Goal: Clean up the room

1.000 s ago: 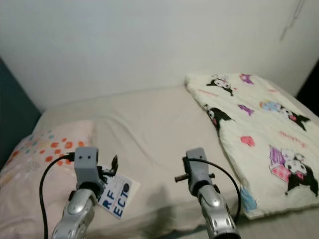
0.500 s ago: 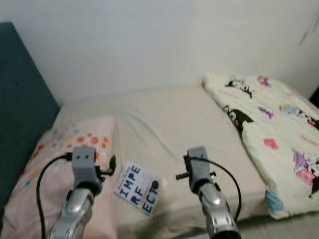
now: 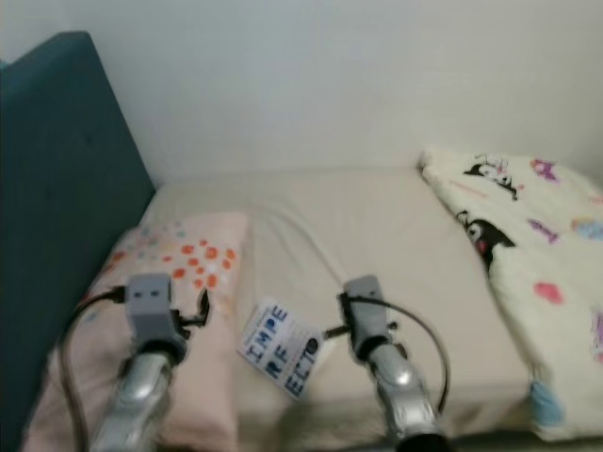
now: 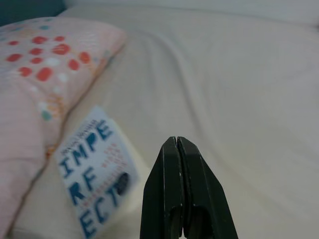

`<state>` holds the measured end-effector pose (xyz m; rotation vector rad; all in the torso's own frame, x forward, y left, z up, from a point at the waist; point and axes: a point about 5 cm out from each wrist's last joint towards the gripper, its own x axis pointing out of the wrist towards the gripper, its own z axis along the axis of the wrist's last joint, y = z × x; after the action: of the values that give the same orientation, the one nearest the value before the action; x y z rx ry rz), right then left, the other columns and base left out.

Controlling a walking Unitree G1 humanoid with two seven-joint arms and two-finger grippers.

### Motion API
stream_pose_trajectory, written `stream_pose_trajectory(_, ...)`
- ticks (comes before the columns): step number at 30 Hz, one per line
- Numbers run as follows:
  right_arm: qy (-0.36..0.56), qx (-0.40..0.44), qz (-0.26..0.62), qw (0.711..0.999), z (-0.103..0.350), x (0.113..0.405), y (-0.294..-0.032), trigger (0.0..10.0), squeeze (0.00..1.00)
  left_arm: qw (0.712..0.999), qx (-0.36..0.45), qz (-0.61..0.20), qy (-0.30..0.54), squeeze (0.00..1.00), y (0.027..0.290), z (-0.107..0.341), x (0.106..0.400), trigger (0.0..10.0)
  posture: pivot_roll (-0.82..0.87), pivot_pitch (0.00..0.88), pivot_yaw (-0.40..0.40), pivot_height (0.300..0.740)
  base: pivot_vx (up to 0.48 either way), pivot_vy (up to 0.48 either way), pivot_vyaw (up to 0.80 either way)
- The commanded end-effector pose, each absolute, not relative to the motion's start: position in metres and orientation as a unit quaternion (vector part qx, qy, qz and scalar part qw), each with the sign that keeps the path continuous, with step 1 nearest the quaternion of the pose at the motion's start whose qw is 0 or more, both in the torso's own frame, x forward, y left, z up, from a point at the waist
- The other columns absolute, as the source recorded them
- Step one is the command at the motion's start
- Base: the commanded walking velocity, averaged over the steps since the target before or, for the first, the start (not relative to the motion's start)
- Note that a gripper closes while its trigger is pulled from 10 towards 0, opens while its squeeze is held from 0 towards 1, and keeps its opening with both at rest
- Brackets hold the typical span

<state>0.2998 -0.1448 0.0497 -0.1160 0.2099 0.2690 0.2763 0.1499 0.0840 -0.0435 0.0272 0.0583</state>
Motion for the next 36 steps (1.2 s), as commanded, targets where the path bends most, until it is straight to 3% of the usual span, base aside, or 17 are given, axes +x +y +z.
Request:
stream_pose_trajectory(1,0.11,-0.047,0.126,0.985,0.0459,0.2972,-0.1473,10.0,0.0,0.999,-0.014,0.033,0.023,0.0,0.1483,0.0804,0.2741,10.0,-0.04,0.078,-0.013,0.734,0.0,0.0,0.0)
stream_pose_trajectory(16,0.108,-0.071,0.116,0.985,0.0468,0.2995,-0.151,10.0,0.0,0.998,0.008,0.043,0.043,0.0,0.1485,0.0743,0.2774,10.0,-0.04,0.066,-0.01,0.734,0.0,0.0,0.0)
stream_pose_trajectory(36,0.104,-0.087,0.12,0.983,0.0477,0.3003,-0.1483,10.0,0.0,0.998,0.014,0.053,0.041,0.0,0.151,0.0751,0.2763,10.0,-0.04,0.073,-0.009,0.734,0.0,0.0,0.8)
